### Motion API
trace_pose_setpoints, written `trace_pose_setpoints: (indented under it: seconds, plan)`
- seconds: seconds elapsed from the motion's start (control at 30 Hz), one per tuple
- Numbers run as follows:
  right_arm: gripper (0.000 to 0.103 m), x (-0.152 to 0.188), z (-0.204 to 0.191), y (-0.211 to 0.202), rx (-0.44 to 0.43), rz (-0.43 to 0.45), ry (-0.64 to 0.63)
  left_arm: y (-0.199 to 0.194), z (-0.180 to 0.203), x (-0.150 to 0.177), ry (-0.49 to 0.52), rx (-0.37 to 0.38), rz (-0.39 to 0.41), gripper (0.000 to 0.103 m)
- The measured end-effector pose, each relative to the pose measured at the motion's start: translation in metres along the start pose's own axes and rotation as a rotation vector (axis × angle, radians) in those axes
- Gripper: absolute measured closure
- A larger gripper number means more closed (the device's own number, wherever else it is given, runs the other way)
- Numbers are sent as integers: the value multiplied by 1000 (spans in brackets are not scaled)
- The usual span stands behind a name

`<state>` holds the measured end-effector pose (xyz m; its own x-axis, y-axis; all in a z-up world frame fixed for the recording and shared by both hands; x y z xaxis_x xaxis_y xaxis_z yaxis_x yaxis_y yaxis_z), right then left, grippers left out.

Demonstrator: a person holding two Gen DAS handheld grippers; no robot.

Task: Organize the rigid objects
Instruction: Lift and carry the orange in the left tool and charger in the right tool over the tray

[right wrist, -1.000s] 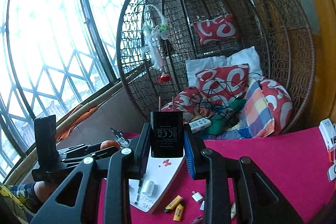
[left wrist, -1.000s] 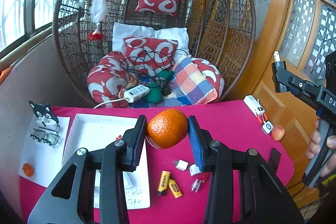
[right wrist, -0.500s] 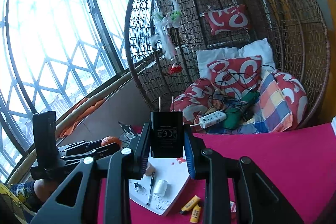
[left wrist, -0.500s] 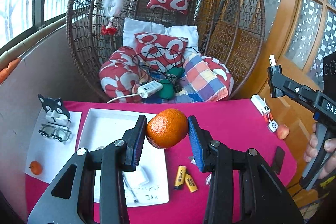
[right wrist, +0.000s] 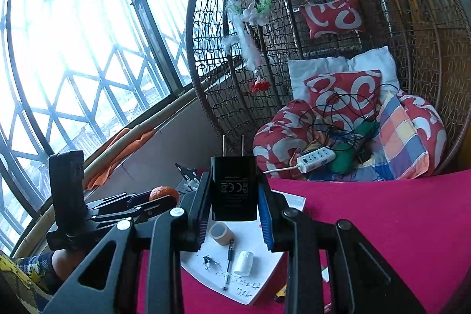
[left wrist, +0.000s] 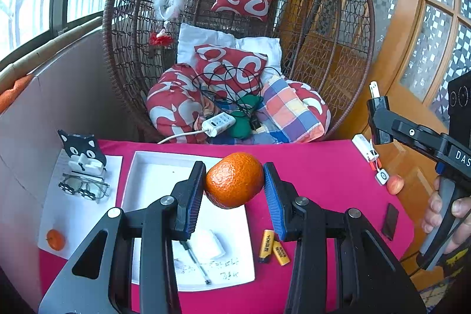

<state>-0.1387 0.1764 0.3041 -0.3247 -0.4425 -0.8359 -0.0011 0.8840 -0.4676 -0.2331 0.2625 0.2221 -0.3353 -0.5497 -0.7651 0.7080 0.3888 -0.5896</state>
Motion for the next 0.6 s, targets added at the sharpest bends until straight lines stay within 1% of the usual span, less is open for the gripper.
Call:
trace_pose_setpoints:
  seconds: [0.17, 0.37, 0.5, 0.6]
  plan:
    - [74, 5, -15, 22, -11, -25, 6, 0, -22, 1, -14, 0, -9, 64]
    - [74, 12, -30, 56, -19, -70, 4, 5, -61, 0, -35, -18, -18, 64]
    - [74, 16, -37, 77, -2, -107, -19, 14, -86, -2, -41, -42, -29, 64]
    - [74, 20, -37, 93, 12, -138, -21, 22, -97, 0, -40, -47, -46, 64]
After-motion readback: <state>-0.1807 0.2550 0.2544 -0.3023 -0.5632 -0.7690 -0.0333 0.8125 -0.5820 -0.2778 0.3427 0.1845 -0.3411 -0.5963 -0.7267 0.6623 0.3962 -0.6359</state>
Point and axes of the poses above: each gripper's, at about its wrist camera, not at the fingertips, and y roughly the way its jaws point, z to its right, x to its underside, the point moved 9 cm from there along y, roughly the way its jaws point, and after that the axes turned 1 degree about -y, right-handed, at the moved point
